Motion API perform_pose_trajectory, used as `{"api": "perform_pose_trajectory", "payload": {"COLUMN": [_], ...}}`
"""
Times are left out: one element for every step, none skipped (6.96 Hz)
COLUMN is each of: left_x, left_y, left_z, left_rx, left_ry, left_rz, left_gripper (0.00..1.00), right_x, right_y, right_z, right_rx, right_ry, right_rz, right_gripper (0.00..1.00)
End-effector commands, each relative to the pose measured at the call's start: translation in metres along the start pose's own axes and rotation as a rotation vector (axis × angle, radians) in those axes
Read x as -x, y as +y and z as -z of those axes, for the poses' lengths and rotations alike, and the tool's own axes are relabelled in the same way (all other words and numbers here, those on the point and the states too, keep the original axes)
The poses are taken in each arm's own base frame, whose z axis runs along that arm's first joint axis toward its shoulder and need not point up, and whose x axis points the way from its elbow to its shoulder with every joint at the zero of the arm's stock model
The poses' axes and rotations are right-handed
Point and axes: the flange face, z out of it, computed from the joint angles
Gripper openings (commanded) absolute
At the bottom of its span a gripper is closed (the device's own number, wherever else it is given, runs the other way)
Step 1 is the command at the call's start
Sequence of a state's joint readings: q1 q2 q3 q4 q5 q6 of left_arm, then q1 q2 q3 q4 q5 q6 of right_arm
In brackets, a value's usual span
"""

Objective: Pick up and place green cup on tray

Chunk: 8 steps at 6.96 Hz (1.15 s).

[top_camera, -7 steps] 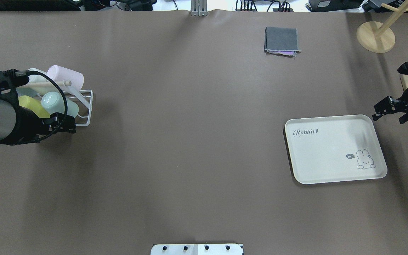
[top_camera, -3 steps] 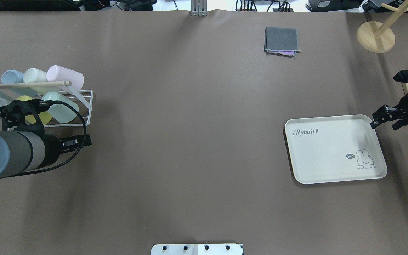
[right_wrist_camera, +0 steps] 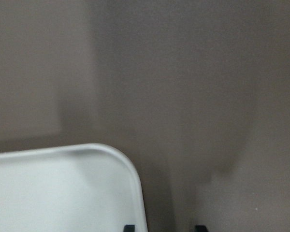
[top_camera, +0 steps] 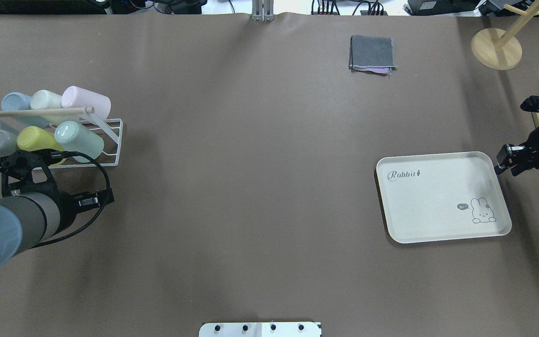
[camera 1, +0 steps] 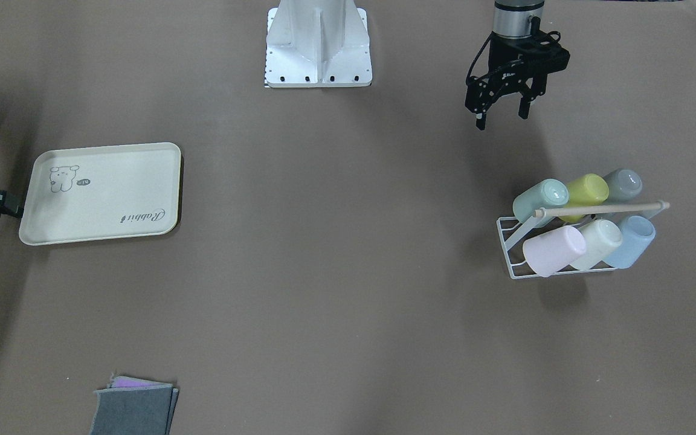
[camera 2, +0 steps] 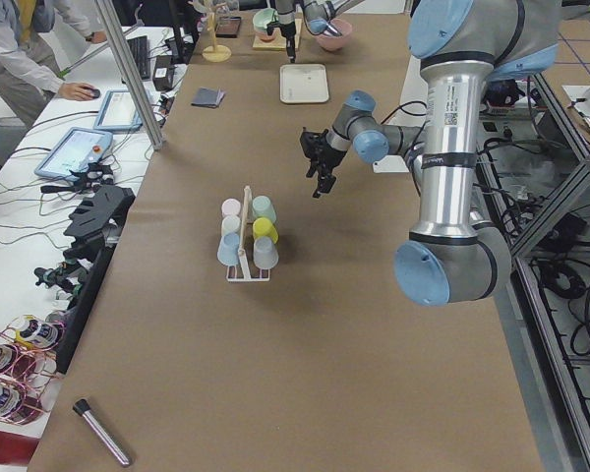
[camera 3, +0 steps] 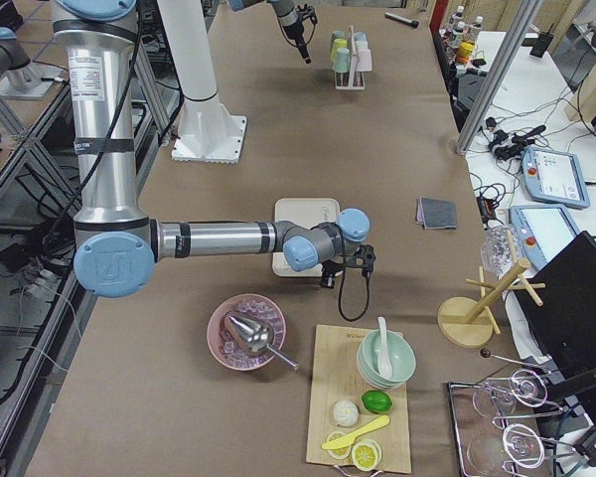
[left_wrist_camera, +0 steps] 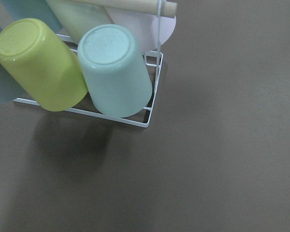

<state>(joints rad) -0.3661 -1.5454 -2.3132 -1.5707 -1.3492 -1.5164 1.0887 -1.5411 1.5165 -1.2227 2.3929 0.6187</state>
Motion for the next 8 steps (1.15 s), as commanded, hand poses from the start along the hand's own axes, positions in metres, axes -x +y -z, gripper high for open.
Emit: {"api": "perform_pose_trajectory", "payload": {"left_x": [0.012,0.017,0.023,0.022,0.020,0.019,0.024,0.030], "left_y": [0.028,0.038,0.046,0.046,0.044,0.043,0.038,0.034], "left_z": [-0.008,-0.011,-0.012,-0.010,-0.007,-0.007,-0.010,-0.014], "left_rx": [-0.120,-0.148,-0.187,-0.202,-0.207,-0.256,-0.298,-0.331], "left_ry": [-0.042,-0.062,-0.082,-0.098,-0.100,-0.125,-0.202,-0.304], "left_rz": [-0.146,-0.230,-0.345,-0.450,-0.529,-0.630,-0.810,-0.958], "left_gripper": [0.96,0.96,0.96,0.97,0.97,0.97,0.97,0.97], "right_x": [0.006,0.008,0.009,0.009,0.008,0.006,0.005,0.005], "right_y": [0.003,0.005,0.005,0.006,0.007,0.007,0.008,0.008], "right_z": [-0.009,-0.012,-0.014,-0.016,-0.018,-0.018,-0.019,-0.019], "right_rx": [0.017,0.021,0.025,0.027,0.029,0.031,0.033,0.033], "right_ry": [0.004,0.006,0.008,0.012,0.015,0.016,0.017,0.017], "right_rz": [0.008,0.015,0.017,0.019,0.018,0.017,0.015,0.015], "right_gripper": [0.54,0.54,0.53,0.52,0.49,0.44,0.36,0.26]}}
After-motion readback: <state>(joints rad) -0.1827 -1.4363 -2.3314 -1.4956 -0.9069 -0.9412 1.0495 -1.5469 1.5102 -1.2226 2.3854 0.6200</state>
